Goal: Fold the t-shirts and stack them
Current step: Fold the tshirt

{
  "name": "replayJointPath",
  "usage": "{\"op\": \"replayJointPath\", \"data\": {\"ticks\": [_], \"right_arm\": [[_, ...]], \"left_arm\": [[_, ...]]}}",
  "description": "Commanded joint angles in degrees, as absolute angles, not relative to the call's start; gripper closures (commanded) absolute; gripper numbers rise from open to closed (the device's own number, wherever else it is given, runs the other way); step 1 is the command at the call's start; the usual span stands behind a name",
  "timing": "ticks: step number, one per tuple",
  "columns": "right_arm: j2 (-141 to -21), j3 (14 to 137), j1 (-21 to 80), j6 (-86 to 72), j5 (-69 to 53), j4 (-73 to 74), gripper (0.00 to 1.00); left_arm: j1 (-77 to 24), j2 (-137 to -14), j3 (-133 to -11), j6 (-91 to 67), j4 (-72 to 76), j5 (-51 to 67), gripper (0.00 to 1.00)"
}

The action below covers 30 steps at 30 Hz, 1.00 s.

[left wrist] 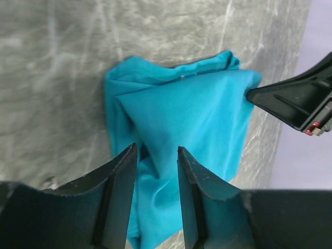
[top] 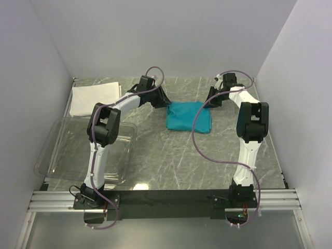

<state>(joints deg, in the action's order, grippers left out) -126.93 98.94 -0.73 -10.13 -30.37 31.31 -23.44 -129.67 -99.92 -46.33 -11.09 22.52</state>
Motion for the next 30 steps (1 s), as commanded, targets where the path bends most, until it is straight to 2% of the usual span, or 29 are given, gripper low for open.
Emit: {"op": "replayJointPath", "data": {"ticks": [1, 13, 18, 30], "right_arm": [[-126.8, 100.5, -0.6, -9.6, -29.4, 31.1, 0.81], [-126.7, 100.3, -0.5, -9.6, -29.1, 31.1, 0.79], [-126.7, 100.2, -0.6, -9.4, -28.7, 31.1, 0.79], [-127.1, 99.6, -0.5, -9.1, -27.2, 31.6, 0.79]], "left_arm": [[-24.5, -131.0, -103.2, -47.3, -9.8, 24.5, 0.57], [-25.0, -133.2, -104.5, -48.9, -9.8, 24.5, 0.57], [-24.9, -134.5, -107.0, -49.4, -9.6, 23.8, 0.62], [-24.5, -137.5, -113.1, -49.6, -9.2, 20.6, 0.67]]}}
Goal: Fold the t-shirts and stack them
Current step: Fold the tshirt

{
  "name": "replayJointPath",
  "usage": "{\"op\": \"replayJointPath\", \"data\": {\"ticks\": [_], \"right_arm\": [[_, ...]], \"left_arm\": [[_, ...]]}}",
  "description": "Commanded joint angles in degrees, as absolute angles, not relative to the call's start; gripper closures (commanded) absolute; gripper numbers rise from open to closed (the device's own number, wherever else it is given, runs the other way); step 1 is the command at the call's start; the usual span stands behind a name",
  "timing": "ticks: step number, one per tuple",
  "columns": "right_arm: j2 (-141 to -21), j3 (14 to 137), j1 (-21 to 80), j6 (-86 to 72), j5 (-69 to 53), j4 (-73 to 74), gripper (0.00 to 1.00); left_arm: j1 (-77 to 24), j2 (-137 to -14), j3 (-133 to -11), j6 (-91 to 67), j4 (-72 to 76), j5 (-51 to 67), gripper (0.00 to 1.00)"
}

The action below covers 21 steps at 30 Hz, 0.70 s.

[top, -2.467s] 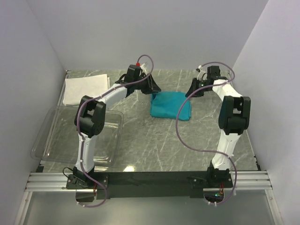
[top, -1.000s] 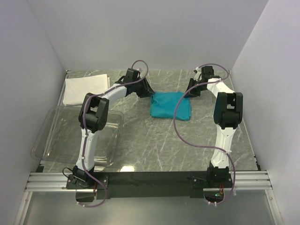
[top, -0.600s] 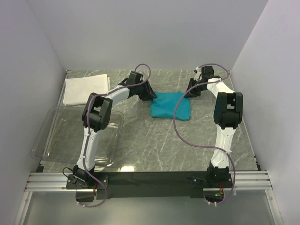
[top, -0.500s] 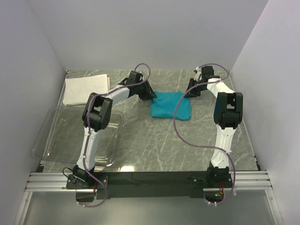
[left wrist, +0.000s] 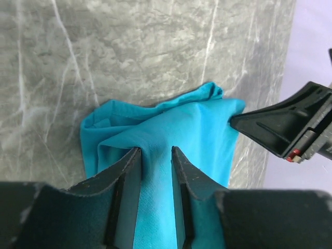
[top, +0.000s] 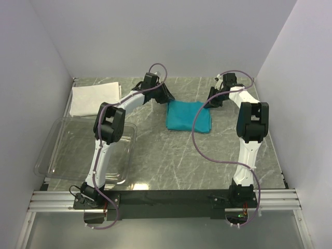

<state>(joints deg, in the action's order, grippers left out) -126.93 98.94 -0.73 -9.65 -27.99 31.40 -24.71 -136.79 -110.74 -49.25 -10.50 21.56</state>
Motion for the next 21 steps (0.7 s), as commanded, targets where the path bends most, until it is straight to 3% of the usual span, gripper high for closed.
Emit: {"op": "replayJointPath", "data": {"ticks": [1, 16, 21], "right_arm": [[-127.1, 99.6, -0.5, -9.0, -27.2, 31.6, 0.79], [-125.9, 100.9, -0.8, -7.9, -25.4, 31.5, 0.79], [-123.8, 101.5, -1.3, -6.3, -24.4, 31.8, 0.73]], "left_arm": [[-24.4, -138.0, -113.4, -49.6, -9.2, 20.5, 0.66], [-22.2, -138.7, -118.9, -44.6, -13.6, 16.1, 0.53], [-21.4, -135.5, -120.4, -40.4, -18.7, 12.8, 0.53]]}}
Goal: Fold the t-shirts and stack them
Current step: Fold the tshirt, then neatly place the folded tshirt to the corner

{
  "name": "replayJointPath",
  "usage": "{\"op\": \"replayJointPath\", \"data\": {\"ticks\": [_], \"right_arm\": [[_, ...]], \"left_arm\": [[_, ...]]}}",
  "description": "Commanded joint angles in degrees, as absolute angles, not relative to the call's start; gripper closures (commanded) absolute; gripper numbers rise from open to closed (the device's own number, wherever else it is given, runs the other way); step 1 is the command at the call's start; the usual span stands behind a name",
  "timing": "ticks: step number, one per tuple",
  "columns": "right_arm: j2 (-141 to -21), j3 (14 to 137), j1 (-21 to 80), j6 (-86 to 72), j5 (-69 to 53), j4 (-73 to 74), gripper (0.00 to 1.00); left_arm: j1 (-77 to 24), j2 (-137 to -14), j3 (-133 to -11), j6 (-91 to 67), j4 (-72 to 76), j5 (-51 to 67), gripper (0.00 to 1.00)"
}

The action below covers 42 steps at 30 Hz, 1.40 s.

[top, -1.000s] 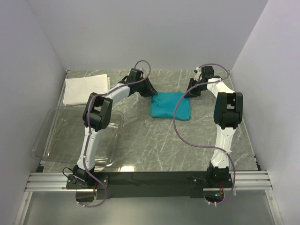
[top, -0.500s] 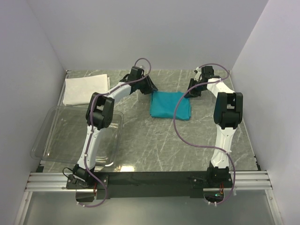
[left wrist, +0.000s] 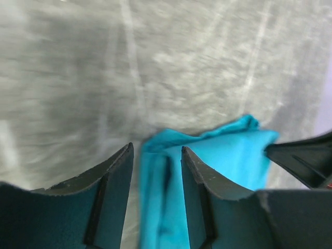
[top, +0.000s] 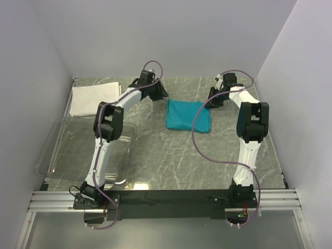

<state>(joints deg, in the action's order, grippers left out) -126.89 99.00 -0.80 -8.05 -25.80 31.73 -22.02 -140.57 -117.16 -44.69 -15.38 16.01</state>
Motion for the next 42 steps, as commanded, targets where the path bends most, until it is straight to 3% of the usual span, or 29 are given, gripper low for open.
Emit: {"op": "replayJointPath", "data": {"ticks": [1, 3, 5, 8, 12, 17, 23, 33, 36, 37, 42], "right_arm": [[-123.2, 101.5, -1.3, -5.5, -24.3, 32.0, 0.70], [-121.4, 101.1, -1.7, -4.4, -24.3, 32.4, 0.66], [-118.7, 100.3, -1.7, -1.8, -24.2, 33.1, 0.56], [-115.4, 97.9, -1.8, 5.7, -27.0, 36.7, 0.48], [-109.1, 89.8, -2.0, 16.7, -34.4, 39.7, 0.46], [-100.7, 78.8, -2.1, 20.9, -37.9, 38.1, 0.45], [-94.1, 69.8, -2.5, 21.5, -39.6, 36.1, 0.44], [-92.1, 67.0, -2.9, 21.4, -39.9, 35.6, 0.44], [-92.4, 66.3, -3.1, 21.1, -39.0, 34.7, 0.43], [-92.6, 66.1, -3.1, 21.1, -38.8, 34.4, 0.43], [-92.9, 65.4, -3.3, 20.1, -38.6, 33.1, 0.43]], "left_arm": [[-21.3, -134.8, -120.6, -39.6, -19.7, 12.0, 0.52], [-21.4, -132.2, -119.6, -37.1, -22.0, 11.2, 0.52], [-21.7, -130.0, -117.4, -36.2, -23.7, 12.6, 0.50], [-22.2, -126.0, -107.8, -35.9, -24.7, 18.1, 0.44], [-23.6, -122.1, -98.0, -37.1, -20.3, 25.1, 0.42], [-26.5, -123.3, -95.8, -37.9, -18.1, 27.3, 0.40], [-27.3, -126.1, -98.1, -38.6, -19.4, 22.9, 0.36], [-28.9, -127.1, -100.5, -35.4, -24.3, 13.6, 0.33], [-29.0, -127.7, -101.2, -35.2, -24.6, 13.3, 0.21], [-29.0, -128.3, -101.7, -35.4, -25.0, 13.6, 0.05], [-29.7, -133.6, -106.3, -36.6, -27.4, 17.6, 0.01]]}}
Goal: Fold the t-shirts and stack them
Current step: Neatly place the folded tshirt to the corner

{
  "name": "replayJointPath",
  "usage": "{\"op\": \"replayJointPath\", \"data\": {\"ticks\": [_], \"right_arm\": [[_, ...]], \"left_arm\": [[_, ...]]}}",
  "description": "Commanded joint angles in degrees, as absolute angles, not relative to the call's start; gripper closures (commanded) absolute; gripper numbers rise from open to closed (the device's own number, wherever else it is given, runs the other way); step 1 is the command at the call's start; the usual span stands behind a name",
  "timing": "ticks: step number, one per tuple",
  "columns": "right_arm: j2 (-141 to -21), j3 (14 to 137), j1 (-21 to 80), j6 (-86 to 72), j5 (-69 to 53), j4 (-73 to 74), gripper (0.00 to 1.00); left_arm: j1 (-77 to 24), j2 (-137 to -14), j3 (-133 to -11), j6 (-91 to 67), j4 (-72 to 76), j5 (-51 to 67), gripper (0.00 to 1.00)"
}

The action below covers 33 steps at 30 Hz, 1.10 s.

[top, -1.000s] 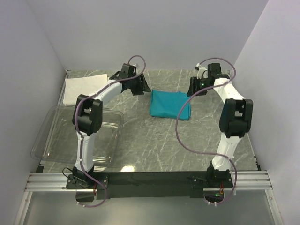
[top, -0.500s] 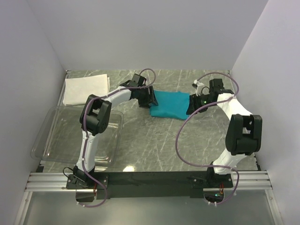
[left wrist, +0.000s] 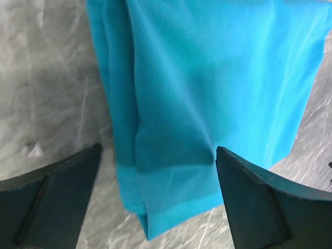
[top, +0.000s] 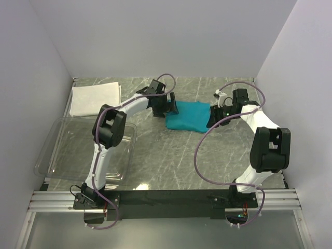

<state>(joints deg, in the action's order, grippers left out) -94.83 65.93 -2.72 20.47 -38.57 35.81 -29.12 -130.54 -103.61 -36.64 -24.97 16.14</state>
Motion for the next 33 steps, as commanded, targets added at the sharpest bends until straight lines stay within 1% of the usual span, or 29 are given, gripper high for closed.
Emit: {"op": "replayJointPath", "data": {"ticks": [1, 6, 10, 12, 14, 15, 16, 18, 23, 26, 29, 30, 32, 33], "right_arm": [[-92.7, 65.3, -3.4, 20.0, -38.6, 33.1, 0.43], [-92.5, 64.7, -4.4, 19.4, -38.9, 32.5, 0.43], [-93.4, 64.6, -4.7, 19.2, -38.8, 32.3, 0.43], [-93.5, 64.4, -4.9, 19.0, -38.9, 32.3, 0.43], [-93.5, 64.3, -5.2, 18.9, -39.1, 32.2, 0.43], [-93.6, 64.3, -5.2, 18.7, -39.2, 32.1, 0.43], [-93.7, 64.3, -5.3, 18.7, -39.1, 32.0, 0.43], [-93.9, 64.4, -5.4, 18.0, -38.4, 31.8, 0.43], [-95.2, 64.5, -6.1, 10.3, -28.1, 27.1, 0.43], [-96.1, 65.2, -6.2, 4.8, -22.7, 23.8, 0.43], [-99.1, 68.5, -6.2, 0.4, -20.7, 23.3, 0.42], [-100.3, 69.2, -6.3, -2.6, -19.4, 23.0, 0.39], [-104.0, 71.9, -6.2, -2.9, -21.1, 24.6, 0.39], [-105.0, 72.5, -6.2, -3.2, -22.8, 25.0, 0.39]], "left_arm": [[-29.9, -134.0, -106.4, -36.9, -27.3, 18.6, 0.01], [-31.4, -136.6, -106.9, -38.4, -27.2, 19.7, 0.03], [-32.3, -137.6, -106.9, -39.0, -27.1, 19.3, 0.10], [-32.4, -137.9, -106.8, -39.5, -26.5, 19.7, 0.16], [-32.4, -138.3, -107.6, -39.7, -26.6, 20.3, 0.26], [-32.3, -138.9, -107.8, -39.9, -26.5, 21.4, 0.35], [-32.3, -139.3, -108.1, -40.1, -26.6, 21.8, 0.38], [-32.3, -139.9, -108.1, -40.5, -25.9, 23.4, 0.39], [-32.3, -139.6, -106.1, -41.4, -23.9, 24.6, 0.44], [-32.3, -139.7, -105.3, -41.8, -22.5, 25.2, 0.49], [-32.3, -140.0, -105.7, -42.3, -22.0, 25.8, 0.54], [-32.3, -140.1, -105.7, -42.6, -21.8, 25.8, 0.55], [-32.3, -140.1, -105.8, -42.8, -21.1, 26.1, 0.56], [-32.2, -140.0, -105.8, -43.0, -20.9, 26.2, 0.59]]}}
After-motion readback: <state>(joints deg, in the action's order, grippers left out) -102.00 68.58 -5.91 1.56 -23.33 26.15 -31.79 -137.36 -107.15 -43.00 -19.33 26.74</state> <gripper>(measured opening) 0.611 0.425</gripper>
